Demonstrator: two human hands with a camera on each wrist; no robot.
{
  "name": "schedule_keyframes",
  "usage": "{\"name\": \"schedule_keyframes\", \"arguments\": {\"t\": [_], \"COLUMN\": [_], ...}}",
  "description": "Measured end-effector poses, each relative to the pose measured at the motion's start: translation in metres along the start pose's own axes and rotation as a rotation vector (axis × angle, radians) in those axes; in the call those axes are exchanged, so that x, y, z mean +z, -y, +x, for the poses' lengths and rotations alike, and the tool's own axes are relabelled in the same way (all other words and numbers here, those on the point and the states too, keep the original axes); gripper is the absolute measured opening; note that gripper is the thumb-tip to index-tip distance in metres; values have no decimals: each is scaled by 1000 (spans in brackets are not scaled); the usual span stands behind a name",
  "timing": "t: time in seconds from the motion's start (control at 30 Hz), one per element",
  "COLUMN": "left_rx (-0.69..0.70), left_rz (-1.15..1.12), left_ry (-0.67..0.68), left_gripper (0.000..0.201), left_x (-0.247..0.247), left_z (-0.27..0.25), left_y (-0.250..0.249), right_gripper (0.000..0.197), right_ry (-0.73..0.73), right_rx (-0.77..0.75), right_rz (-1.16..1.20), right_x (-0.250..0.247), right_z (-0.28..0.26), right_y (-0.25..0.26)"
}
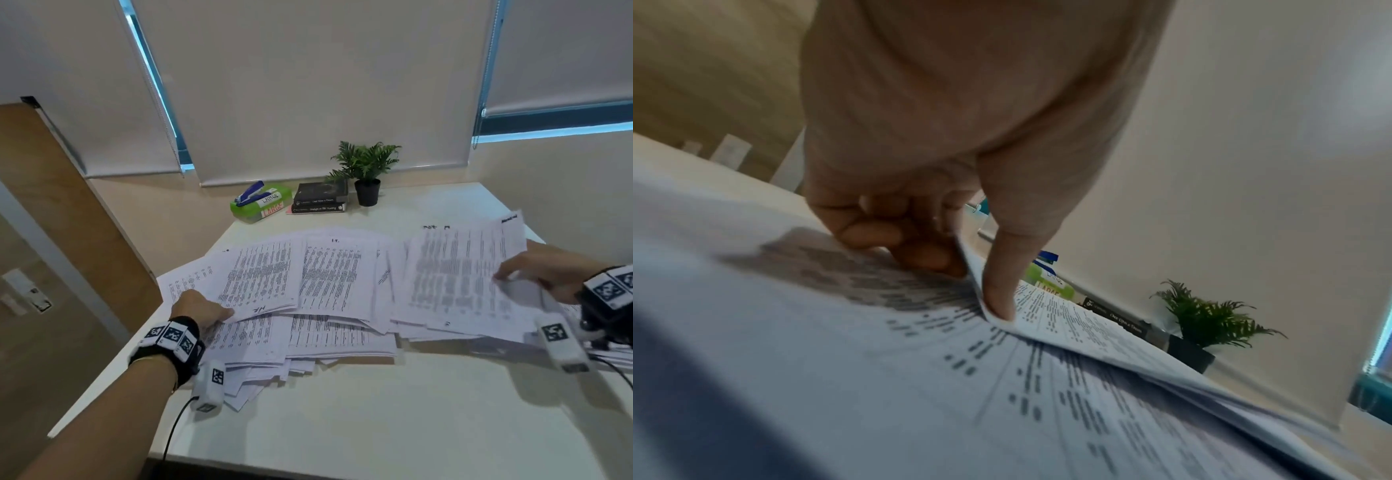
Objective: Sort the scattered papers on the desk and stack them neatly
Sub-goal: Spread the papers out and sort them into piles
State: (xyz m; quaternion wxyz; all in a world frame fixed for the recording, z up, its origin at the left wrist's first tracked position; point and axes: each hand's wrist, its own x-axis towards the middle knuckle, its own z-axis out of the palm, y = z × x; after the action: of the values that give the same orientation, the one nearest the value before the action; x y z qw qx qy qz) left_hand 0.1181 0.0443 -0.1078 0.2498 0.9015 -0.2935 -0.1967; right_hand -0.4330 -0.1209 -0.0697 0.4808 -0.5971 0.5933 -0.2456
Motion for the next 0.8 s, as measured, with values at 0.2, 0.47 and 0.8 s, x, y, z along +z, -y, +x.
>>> {"name": "schedule_keyframes", "arguments": {"t": [0.2, 0.47, 0.8], "left_rx": [102, 247, 362], "left_rz": [-125, -642, -718], "left_ry": [-121, -19, 235], "left_gripper": [30, 18, 19], "left_x": [1, 2, 45], "left_z": [-10, -39, -107], "left_y": [-9, -36, -82], "right_gripper": [36, 95, 55], "right_ry": [-214, -455, 121], "right_rx": [68, 195, -66], "right_rz": [-439, -732, 275], "right_x": [-30, -21, 125], "right_z": [7, 17, -27], "right_y": [-23, -38, 42]}}
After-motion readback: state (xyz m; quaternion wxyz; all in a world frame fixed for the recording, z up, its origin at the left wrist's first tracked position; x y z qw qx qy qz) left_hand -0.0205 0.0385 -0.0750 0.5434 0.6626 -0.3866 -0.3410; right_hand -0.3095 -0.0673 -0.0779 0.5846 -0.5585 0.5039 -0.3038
